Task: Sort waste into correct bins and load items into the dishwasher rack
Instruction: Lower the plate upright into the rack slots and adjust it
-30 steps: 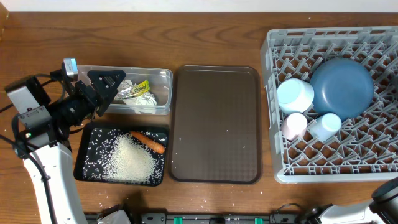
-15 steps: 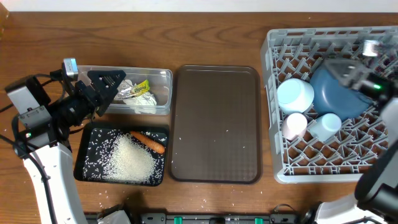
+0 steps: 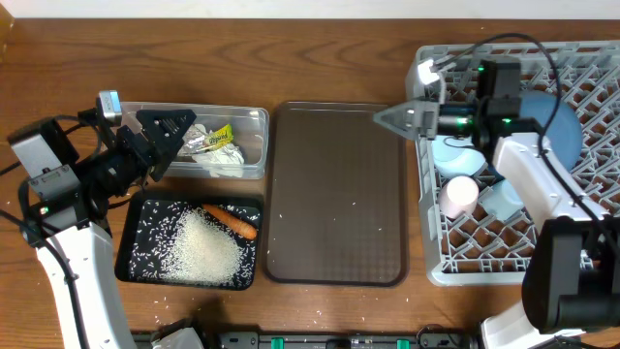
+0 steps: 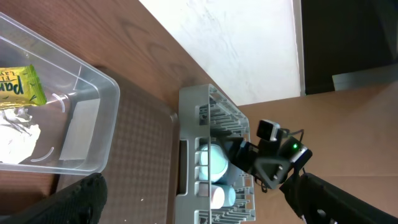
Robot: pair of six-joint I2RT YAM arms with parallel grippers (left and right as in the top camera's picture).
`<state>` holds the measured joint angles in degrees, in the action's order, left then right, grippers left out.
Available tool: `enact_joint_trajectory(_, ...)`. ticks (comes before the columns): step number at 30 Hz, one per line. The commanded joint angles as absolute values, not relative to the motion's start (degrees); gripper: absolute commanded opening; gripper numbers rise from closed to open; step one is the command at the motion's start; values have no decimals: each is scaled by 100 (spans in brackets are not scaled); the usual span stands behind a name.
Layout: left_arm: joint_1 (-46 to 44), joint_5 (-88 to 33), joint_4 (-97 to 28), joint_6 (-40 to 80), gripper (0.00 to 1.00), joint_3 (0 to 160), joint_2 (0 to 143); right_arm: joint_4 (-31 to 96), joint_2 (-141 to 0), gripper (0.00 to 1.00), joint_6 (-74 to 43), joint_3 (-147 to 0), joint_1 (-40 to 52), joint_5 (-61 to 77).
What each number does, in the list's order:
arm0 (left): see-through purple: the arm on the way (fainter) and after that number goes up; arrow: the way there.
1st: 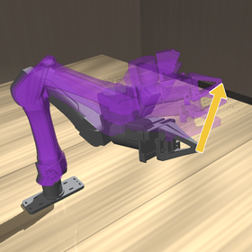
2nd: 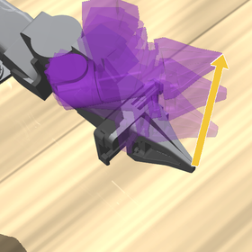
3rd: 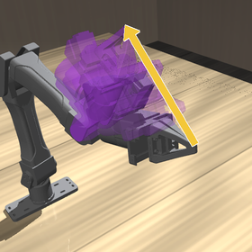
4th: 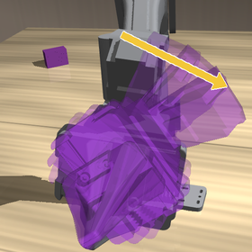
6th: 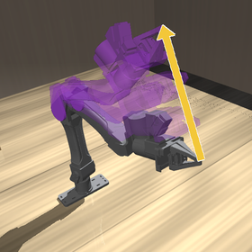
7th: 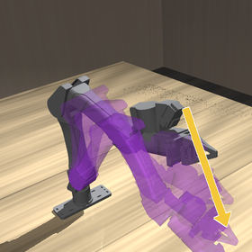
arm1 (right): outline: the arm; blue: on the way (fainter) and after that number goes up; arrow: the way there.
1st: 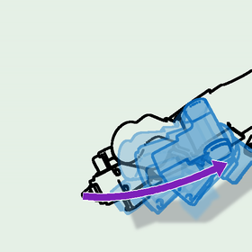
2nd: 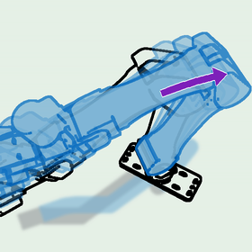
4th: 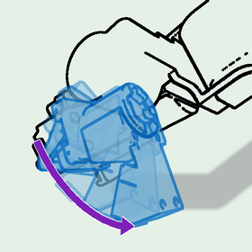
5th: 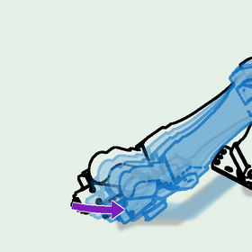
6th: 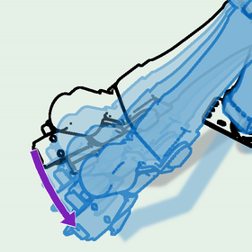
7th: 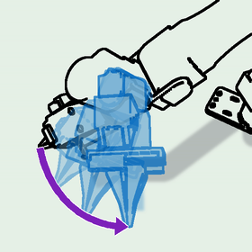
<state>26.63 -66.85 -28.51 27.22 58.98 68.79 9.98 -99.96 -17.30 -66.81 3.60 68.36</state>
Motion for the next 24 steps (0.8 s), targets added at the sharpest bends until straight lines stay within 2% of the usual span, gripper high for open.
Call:
enact_joint_trajectory(1, 2694, -6676, -2860, 2773, 99, 5948, 6847, 1015, -9918, 99, -2235, -6751, 502, 5542)
enact_joint_trajectory(5, 2694, -6676, -2860, 2773, 99, 5948, 6847, 1568, -9443, 99, -2222, -6751, 576, 4543)
enact_joint_trajectory(7, 2694, -6676, -2860, 2773, 99, 5948, 6847, 2204, -8954, 99, -2137, -6751, 585, 3476)
enact_joint_trajectory(13, 2694, -6676, -2860, 2773, 99, 5948, 6847, 4388, -7081, 99, -1402, -6751, 814, -1173)
enact_joint_trajectory(14, 2694, -6676, -2860, 2773, 99, 5948, 6847, 4613, -6801, 99, -1208, -6751, 834, -1616)
enact_joint_trajectory(17, 2694, -6676, -2860, 2773, 99, 5948, 6847, 4851, -6165, 99, -902, -6751, 805, -2171)
enact_joint_trajectory(24, 2694, -6676, -2860, 2773, 99, 5948, 6847, 4910, -5581, 99, -666, -6751, 779, -1800)
